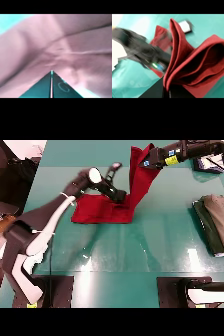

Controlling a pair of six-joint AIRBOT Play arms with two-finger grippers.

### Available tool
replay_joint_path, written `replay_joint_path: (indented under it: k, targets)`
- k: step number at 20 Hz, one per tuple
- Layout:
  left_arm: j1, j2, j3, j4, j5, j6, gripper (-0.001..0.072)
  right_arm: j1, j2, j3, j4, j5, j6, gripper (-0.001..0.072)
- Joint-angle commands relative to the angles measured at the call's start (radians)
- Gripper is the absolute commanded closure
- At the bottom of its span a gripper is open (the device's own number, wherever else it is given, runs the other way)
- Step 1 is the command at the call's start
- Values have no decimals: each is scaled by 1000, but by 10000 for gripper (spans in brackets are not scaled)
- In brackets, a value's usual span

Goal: Fold the shirts.

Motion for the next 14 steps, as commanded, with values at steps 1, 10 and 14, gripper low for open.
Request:
replay_joint_path:
  k: [1, 10, 14]
  targets:
    - [100, 134, 7, 201, -93, -1, 683, 37, -16, 1, 2, -38, -5, 699]
    - [412, 460, 7, 322, -226, 2, 683, 386, -295, 1, 2, -433, -126, 693]
    - [431, 491, 7, 344, -277, 3, 682, 470, -378, 16, -10, -590, -151, 1]
